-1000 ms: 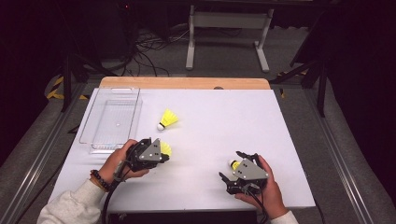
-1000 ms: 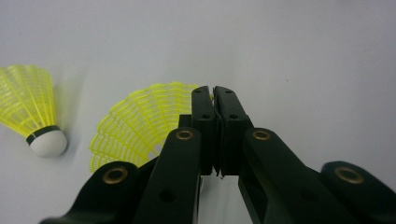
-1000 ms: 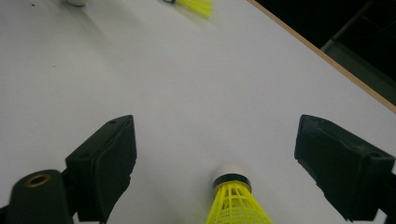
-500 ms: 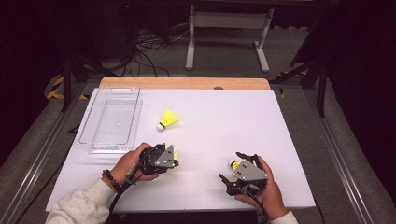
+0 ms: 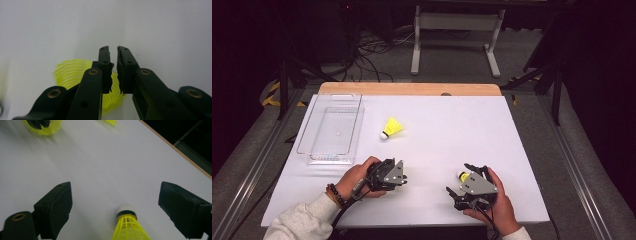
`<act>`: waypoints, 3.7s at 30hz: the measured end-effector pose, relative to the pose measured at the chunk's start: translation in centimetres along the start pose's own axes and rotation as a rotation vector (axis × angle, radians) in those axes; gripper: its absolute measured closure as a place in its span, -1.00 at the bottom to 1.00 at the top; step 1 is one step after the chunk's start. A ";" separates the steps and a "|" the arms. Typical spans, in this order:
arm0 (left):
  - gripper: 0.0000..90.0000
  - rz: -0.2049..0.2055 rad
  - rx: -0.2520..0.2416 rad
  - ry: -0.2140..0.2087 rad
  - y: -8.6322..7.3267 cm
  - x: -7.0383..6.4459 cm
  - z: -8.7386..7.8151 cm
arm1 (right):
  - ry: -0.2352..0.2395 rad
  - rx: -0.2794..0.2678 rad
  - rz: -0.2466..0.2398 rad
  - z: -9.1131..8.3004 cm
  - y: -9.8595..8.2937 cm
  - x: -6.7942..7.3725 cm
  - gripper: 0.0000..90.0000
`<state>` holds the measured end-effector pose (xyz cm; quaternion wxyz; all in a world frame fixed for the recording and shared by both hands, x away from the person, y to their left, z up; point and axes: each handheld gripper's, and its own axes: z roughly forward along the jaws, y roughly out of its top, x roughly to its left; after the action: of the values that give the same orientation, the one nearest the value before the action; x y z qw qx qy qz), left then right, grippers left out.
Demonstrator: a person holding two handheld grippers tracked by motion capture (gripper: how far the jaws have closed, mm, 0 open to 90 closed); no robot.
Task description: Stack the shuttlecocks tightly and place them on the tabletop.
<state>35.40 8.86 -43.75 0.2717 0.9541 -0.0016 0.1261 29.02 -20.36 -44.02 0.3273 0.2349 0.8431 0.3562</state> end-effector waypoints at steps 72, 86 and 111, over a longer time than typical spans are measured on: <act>-0.29 -0.137 0.009 -0.055 -3.7 4.2 0.6 | 0.025 0.016 -0.009 0.3 -0.3 0.0 -0.71; -0.12 -0.158 0.008 -0.027 -3.7 4.3 0.6 | 0.024 0.016 -0.008 0.3 -0.3 0.0 -0.71; -0.37 -0.127 -0.119 0.068 -3.9 3.3 -3.0 | 0.018 -0.006 0.018 0.0 -0.3 -0.2 -0.71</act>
<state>38.20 13.99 -42.51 0.3352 0.9297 0.0605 0.1404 29.11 -20.70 -44.11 0.3171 0.2380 0.8429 0.3637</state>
